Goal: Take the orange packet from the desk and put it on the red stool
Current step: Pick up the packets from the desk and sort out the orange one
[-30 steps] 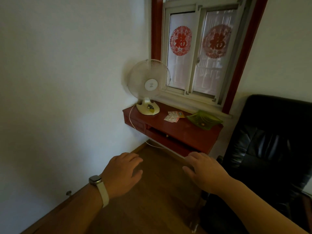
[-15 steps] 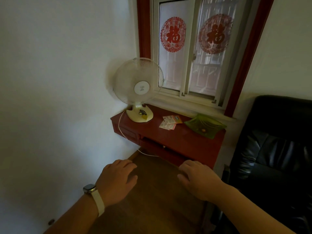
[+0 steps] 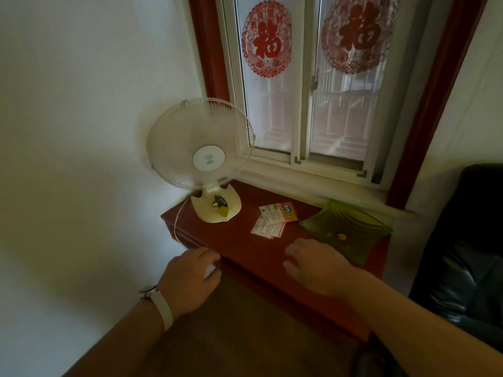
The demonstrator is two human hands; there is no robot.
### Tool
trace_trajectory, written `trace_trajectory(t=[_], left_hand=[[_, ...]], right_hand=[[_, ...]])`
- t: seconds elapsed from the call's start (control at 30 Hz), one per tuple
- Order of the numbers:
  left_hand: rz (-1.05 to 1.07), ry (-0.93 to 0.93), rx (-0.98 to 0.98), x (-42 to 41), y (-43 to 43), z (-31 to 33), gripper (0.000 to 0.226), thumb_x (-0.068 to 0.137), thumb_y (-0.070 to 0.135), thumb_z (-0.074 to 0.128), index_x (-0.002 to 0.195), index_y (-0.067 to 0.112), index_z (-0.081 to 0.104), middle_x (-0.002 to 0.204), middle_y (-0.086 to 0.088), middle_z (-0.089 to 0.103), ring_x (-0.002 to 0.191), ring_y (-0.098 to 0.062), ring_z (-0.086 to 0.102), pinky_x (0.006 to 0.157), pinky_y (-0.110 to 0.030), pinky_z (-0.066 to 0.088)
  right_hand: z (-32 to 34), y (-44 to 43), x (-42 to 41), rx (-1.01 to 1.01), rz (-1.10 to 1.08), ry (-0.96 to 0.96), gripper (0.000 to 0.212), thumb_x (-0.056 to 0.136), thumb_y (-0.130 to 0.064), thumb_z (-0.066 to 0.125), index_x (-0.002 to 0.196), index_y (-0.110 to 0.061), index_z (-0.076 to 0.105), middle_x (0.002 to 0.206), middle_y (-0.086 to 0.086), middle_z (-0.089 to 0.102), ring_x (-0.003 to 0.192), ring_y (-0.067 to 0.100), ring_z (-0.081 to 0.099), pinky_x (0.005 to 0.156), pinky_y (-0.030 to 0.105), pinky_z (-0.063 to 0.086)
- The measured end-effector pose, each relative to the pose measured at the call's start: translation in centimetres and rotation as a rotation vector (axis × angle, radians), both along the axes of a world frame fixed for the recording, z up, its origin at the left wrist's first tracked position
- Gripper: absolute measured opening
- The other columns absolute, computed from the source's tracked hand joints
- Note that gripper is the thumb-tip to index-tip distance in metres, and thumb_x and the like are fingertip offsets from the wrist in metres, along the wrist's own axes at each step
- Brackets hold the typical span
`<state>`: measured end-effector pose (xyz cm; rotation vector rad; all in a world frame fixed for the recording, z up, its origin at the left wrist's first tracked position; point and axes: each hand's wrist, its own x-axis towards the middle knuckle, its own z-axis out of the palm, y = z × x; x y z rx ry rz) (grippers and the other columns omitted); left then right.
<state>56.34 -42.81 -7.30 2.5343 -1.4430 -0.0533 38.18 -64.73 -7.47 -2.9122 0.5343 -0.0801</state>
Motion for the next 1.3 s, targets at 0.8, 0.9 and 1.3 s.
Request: trace_trajectory(t=[0.8, 0.9, 1.3], left_hand=[[-0.209, 0.319, 0.231, 25.7, -25.0, -12.7, 0.043, 0.093, 0.045, 0.044, 0.130, 0.026, 0.055, 0.131, 0.009, 0.055, 0.120, -0.013, 0.050, 0.101, -0.034, 0.041], [-0.226, 0.401, 0.210, 29.4, -27.8, -13.8, 0.043, 0.092, 0.042, 0.046, 0.128, 0.023, 0.057, 0.130, 0.006, 0.058, 0.118, -0.013, 0.053, 0.100, -0.033, 0.043], [-0.048, 0.828, 0.167, 30.9, -36.1, -17.0, 0.021, 0.092, 0.037, 0.052, 0.105, 0.023, 0.060, 0.100, 0.009, 0.064, 0.090, -0.009, 0.062, 0.073, -0.028, 0.048]], right_hand=[[-8.6, -16.9, 22.1, 0.222, -0.299, 0.222, 0.035, 0.095, -0.043, 0.042, 0.118, -0.019, 0.055, 0.112, 0.004, 0.058, 0.095, 0.020, 0.057, 0.081, 0.035, 0.049], [-9.2, -18.9, 25.0, 0.292, -0.382, 0.213, 0.034, 0.092, -0.046, 0.043, 0.112, -0.022, 0.058, 0.109, 0.000, 0.059, 0.090, 0.015, 0.059, 0.078, 0.036, 0.055], [-13.7, -23.7, 29.2, 0.605, -0.606, 0.193, 0.027, 0.095, -0.030, 0.050, 0.120, -0.021, 0.056, 0.114, -0.002, 0.061, 0.082, 0.006, 0.062, 0.060, 0.020, 0.051]])
